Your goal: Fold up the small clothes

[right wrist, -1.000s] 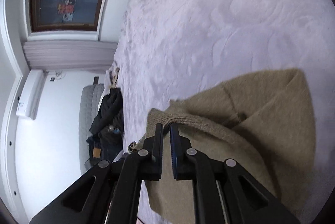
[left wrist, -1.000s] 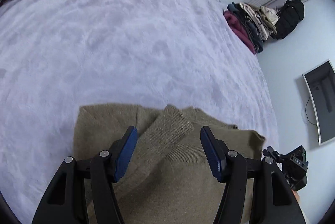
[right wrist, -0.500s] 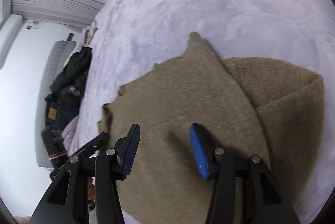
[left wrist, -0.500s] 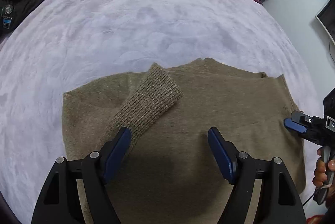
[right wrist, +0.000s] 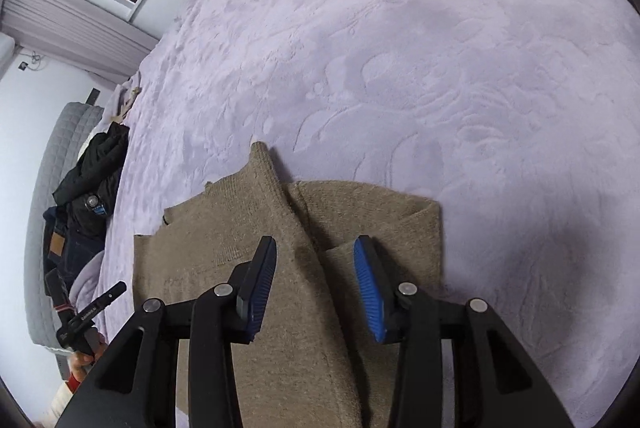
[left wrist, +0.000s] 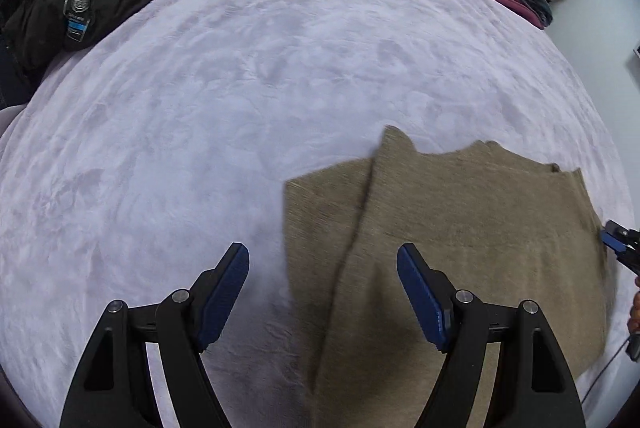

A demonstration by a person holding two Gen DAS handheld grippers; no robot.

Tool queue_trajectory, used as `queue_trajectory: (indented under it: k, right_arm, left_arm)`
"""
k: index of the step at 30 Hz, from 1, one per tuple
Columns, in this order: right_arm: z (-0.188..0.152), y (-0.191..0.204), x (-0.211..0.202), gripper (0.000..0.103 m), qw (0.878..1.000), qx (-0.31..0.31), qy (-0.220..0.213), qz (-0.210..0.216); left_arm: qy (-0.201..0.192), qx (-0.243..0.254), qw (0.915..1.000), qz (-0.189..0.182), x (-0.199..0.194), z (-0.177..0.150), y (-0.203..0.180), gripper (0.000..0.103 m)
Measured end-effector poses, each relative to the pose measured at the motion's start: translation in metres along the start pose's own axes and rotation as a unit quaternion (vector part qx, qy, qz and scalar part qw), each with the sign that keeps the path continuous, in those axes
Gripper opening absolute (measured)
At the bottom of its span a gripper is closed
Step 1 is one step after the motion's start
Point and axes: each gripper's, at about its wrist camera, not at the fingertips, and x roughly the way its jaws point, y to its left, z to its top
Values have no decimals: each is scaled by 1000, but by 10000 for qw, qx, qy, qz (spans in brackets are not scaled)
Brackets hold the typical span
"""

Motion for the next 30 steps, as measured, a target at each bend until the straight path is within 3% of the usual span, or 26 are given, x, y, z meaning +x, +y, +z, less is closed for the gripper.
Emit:
queue_trajectory:
  k: [2, 4, 5, 7, 10, 14, 17, 20, 24, 25, 27, 28, 29, 30]
  right_arm:
    - [-5, 5, 12, 43, 9996, -109, 239, -35]
    - [-9, 8, 21, 6, 9985, -309, 390, -217]
    - [-11, 8, 23, 6, 9976, -387, 394, -416]
    - [-13, -3, 23, 6, 9978, -217, 369, -511]
    - [-17, -15, 13, 6, 9990, 101, 244, -357]
    - [-39, -11, -19, 26, 9987, -214, 120, -446]
    - [-70, -12, -41, 39, 9996, -146, 204, -123]
    - [-110, -13, -60, 39, 9993, -167, 311, -124]
    - [-153, -27, -72, 39, 9986, 28, 424, -309]
    - [-156, -29, -72, 39, 9985, 53, 444, -325]
    - [-159, -32, -70, 39, 9984, 46, 458, -314]
    - [-157, -32, -68, 39, 9986, -7, 459, -259]
    - [-155, -31, -65, 36, 9985, -38, 520, -171]
    - [-153, -29, -62, 10, 9980, -54, 618, -128]
  left_arm:
    - [47, 33, 9999, -123, -2, -10, -14, 78]
    - [57, 154, 9999, 47, 4, -16, -21, 78]
    - [154, 261, 9989, 370, 14, -19, -22, 78]
    - [321, 282, 9965, 725, 30, -22, -11, 78]
    - [318, -144, 9978, 569, 26, -26, 17, 78]
    - [342, -140, 9979, 530, -2, -41, 33, 78]
    - [551, -242, 9979, -251, -22, -65, 35, 78]
    - [887, -320, 9915, -899, -32, -99, 26, 78]
    - [1219, -283, 9845, -1230, -28, -138, 5, 76]
    - [1259, -264, 9838, -1252, -25, -142, 1, 64]
    - [1361, -247, 9826, -1238, -17, -148, -4, 52]
    - [1342, -245, 9826, -1257, -16, -149, -5, 37]
    - [1362, -262, 9816, -1313, -15, -149, -4, 28]
    - [1388, -299, 9803, -1375, -14, -145, -3, 26]
